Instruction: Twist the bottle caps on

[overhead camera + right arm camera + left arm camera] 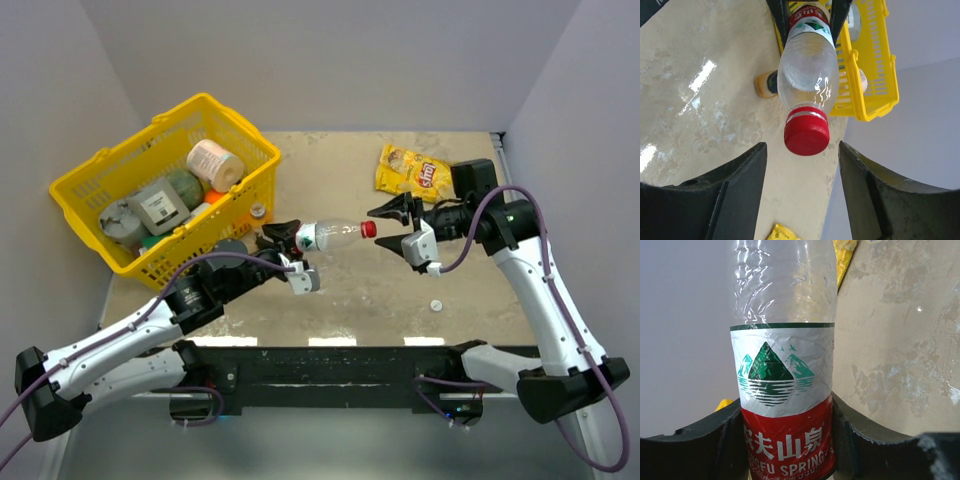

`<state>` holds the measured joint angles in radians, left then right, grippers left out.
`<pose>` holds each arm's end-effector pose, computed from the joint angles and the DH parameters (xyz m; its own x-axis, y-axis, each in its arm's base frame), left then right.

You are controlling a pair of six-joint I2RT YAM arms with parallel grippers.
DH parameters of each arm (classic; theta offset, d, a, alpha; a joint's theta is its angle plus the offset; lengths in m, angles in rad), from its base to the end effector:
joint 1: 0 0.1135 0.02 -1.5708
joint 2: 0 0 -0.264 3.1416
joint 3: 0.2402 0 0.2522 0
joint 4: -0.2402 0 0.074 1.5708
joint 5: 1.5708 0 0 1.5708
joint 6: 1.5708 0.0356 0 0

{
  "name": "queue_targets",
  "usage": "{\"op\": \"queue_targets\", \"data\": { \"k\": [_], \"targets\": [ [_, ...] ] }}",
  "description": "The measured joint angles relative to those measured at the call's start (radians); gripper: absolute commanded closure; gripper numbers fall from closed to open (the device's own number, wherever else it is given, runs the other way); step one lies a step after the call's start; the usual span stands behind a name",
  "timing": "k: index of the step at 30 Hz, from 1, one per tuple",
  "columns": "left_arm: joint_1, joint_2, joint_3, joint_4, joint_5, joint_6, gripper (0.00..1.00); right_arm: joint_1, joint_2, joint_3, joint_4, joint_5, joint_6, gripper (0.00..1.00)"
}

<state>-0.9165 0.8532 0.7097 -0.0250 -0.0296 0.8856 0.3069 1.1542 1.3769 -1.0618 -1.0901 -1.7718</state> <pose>0.1259 -0.1624 0.3184 0.5358 0.5732 -0.6200 0.5697 0.2966 0.7665 0.1804 0.0903 0.4002 0.8318 -0.2117 -0.5130 -0.5544 -0.2725 -0.7864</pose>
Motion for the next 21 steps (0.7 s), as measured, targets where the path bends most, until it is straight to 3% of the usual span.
{"op": "queue_targets", "data": {
  "k": [15,17,19,21],
  "targets": [
    [0.0,0.029,0.006,0.031,0.034,0.008,1.0,0.029,-0.019,0.0,-0.004,0.003,-0.029,0.62],
    [0.0,0.033,0.006,0.032,0.035,0.007,1.0,0.029,-0.019,0.0,-0.015,0.006,-0.044,0.77],
    [0.0,0.036,0.006,0.034,0.036,0.007,1.0,0.03,-0.019,0.0,-0.02,0.008,-0.049,1.0],
    [0.0,0.037,0.006,0.034,0.037,0.007,1.0,0.034,-0.016,0.003,-0.024,0.009,-0.044,1.0]
  ]
}}
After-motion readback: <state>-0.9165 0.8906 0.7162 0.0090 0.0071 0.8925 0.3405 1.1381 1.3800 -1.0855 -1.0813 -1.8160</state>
